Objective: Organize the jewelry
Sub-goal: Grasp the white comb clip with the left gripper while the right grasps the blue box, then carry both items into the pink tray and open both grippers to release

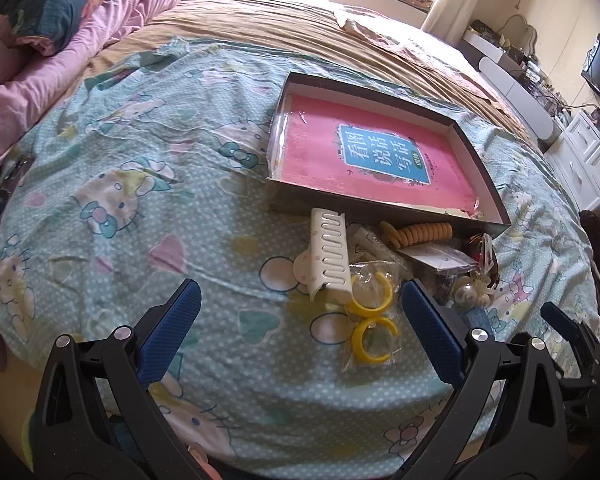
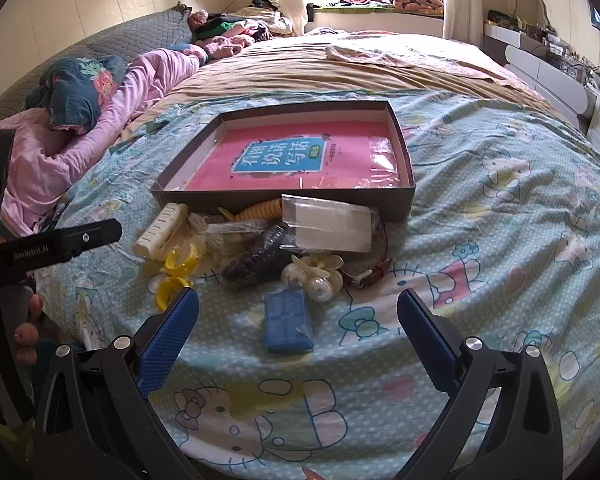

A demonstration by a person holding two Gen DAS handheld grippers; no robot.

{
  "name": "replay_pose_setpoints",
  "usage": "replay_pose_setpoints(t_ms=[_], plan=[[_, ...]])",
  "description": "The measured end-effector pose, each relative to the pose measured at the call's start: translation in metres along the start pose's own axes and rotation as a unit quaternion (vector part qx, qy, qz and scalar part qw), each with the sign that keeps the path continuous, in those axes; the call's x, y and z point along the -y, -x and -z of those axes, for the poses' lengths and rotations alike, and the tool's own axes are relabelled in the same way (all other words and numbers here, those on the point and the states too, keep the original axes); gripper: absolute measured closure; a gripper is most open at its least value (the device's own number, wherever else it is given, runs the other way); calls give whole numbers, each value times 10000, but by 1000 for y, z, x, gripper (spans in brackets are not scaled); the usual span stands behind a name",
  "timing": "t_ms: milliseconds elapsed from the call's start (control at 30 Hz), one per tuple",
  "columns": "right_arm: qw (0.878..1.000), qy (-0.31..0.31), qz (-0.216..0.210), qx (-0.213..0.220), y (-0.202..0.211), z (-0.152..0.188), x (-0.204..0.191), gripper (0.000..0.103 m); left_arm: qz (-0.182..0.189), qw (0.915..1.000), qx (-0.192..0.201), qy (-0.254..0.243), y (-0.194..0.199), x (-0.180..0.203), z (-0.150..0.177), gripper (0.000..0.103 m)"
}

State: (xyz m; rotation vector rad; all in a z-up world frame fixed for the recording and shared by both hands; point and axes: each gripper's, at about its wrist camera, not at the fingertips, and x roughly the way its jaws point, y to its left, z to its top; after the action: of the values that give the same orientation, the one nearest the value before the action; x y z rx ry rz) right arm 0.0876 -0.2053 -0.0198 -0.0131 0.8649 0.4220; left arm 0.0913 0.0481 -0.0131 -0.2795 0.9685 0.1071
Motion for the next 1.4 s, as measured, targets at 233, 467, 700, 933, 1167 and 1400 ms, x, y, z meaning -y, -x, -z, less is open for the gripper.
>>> replay_pose_setpoints(t_ms=[233,467,700,933,1167,1400], plan=[[9998,19,16,-200,-16,8,5,10,-41,9998,-173,-63,-22,3,-9,9],[9988,180,-52,-461,-33,16,0,33,15,9995,-303,-46,-39,4,-13,17],[9976,298,-121,-607,-45,22,1,59,81,9990,-438,-95,-53,7,-15,40],[9973,417,-332,-499,-41,22,-1,72,93,9979,-596,-234,-71,12,-14,70],[9976,378,-423,-386,-27,19,3,72,187,9985,-385,-355,-62,18,-13,83],[9975,360,-575,-209,-8,9,3,72,299,9988,-71,-369,-35,16,-20,83]])
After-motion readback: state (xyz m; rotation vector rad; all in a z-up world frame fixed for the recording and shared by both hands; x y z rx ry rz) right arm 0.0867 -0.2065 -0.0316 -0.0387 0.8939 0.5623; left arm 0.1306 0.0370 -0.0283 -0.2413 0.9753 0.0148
